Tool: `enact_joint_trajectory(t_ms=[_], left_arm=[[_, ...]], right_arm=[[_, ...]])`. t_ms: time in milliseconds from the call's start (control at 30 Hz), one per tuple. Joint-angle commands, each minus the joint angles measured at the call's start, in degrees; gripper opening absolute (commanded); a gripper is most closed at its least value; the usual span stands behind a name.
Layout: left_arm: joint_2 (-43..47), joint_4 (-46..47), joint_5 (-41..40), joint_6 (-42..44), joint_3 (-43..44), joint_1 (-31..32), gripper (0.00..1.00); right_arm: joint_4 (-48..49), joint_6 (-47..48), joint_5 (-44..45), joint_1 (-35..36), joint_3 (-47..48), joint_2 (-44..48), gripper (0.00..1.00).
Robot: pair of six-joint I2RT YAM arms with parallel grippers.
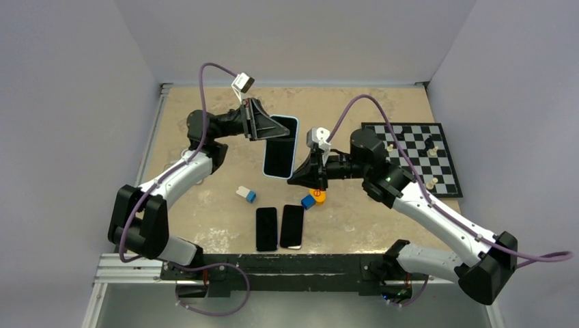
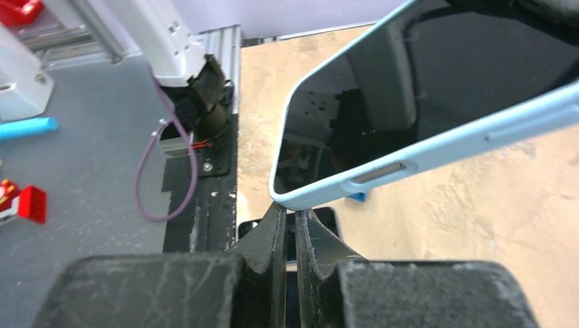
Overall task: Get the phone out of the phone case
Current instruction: Remove the phone case from the phone.
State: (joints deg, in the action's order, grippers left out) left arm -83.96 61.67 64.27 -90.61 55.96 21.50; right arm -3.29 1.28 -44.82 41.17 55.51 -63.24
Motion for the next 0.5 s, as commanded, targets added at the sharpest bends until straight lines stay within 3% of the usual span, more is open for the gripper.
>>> enact_joint_trajectory(t_ms=[0, 33, 100, 133, 167, 200, 333, 467], left_arm=[[5.55, -3.60, 0.05, 0.68, -0.49, 3.93, 0.00], [6.16, -4.65, -0.95, 1.72, -0.28, 3.84, 0.00], [7.76, -8.03, -2.97, 5.40, 0.07, 3.73, 0.00], [8.70, -10.32, -4.07, 8.03, 0.26, 3.73, 0.00], [10.14, -13.28, -5.00, 10.85, 0.38, 3.73, 0.00], [11.29, -15.99, -6.02, 13.61, 0.31, 3.73, 0.00], [13.44, -25.72, -7.94, 21.81, 0.80, 3.64, 0.00], [13.30, -24.82, -7.60, 21.36, 0.69, 3.64, 0.00]], right_arm=[[9.39, -0.64, 26.03, -2.30, 1.27, 0.89, 0.00], [8.83, -2.91, 25.50, -2.26, 0.50, 1.29, 0.05], [6.49, -6.94, 24.65, -2.24, -0.39, 1.54, 0.38], [5.17, -9.57, 24.51, -2.29, -0.73, 1.71, 0.45], [4.09, -11.48, 24.45, -2.24, -1.26, 2.01, 0.61], [3.49, -12.61, 23.45, -2.29, -1.91, 2.51, 0.71], [1.84, -14.62, 20.90, -2.28, -4.07, 5.59, 0.85], [4.70, -15.36, 17.71, -2.31, -6.80, 9.14, 0.99]])
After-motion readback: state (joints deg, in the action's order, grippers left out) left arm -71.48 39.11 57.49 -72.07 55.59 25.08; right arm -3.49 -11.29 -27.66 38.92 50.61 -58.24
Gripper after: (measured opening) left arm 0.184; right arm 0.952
